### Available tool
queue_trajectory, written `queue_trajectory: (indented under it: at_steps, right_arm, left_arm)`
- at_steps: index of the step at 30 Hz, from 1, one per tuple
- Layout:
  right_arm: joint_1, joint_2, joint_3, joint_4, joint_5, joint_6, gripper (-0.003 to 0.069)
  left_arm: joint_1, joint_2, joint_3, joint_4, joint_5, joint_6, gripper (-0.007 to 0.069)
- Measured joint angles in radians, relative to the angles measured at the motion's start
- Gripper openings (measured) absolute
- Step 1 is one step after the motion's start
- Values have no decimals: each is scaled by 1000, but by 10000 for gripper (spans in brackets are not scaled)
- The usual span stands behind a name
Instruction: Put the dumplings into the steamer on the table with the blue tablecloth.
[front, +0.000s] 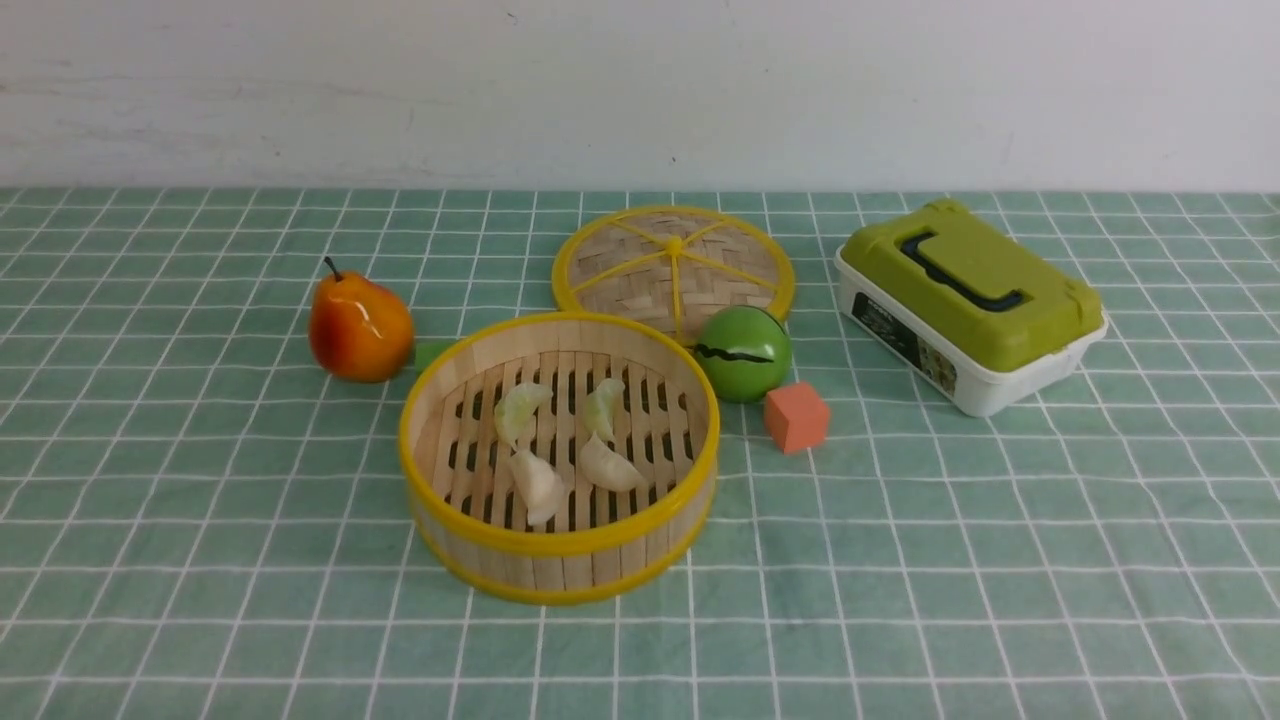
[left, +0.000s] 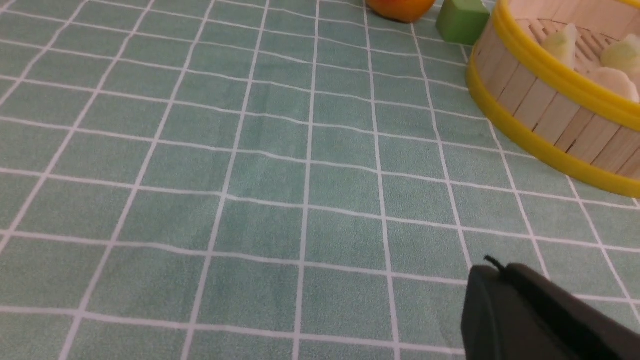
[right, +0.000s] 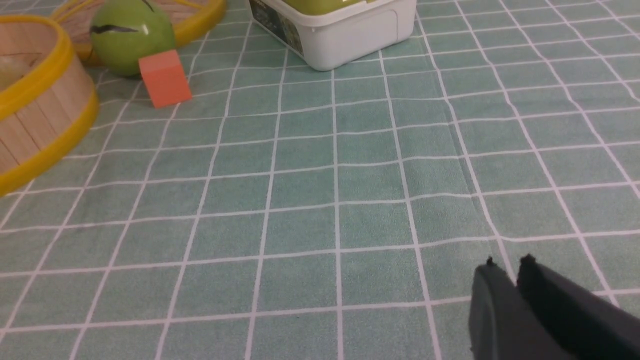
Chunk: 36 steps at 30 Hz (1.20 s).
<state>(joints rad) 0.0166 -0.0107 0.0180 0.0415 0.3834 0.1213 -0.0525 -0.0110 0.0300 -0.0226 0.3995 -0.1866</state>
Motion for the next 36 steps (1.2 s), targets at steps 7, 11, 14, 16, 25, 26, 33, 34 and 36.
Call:
queue_trajectory:
  at_steps: [7,11,14,16,25,26,33,34,36]
  right_arm:
    - [0,0,0,0,0,0,71]
    - [0,0,0,0,0,0,80]
    - [0,0,0,0,0,0,84]
    - [0,0,0,0,0,0,84]
    - [0,0,0,0,0,0,93]
    - [0,0,0,0,0,0,94]
    - [0,0,0,0,0,0,103]
    - [0,0,0,0,0,0,104]
    - [0,0,0,0,0,0,105]
  left_arm:
    - [0,0,0,-2,0,1,-15]
    - [0,0,0,-2,0,1,-15]
    - [0,0,0,-2,0,1,-15]
    - [0,0,0,-3,0,1,-15]
    - [0,0,0,-3,0,1,-15]
    - [0,0,0,-3,0,1,-15]
    - [0,0,0,-3,0,1,-15]
    - [0,0,0,-3,0,1,-15]
    - [0,0,0,-3,0,1,-15]
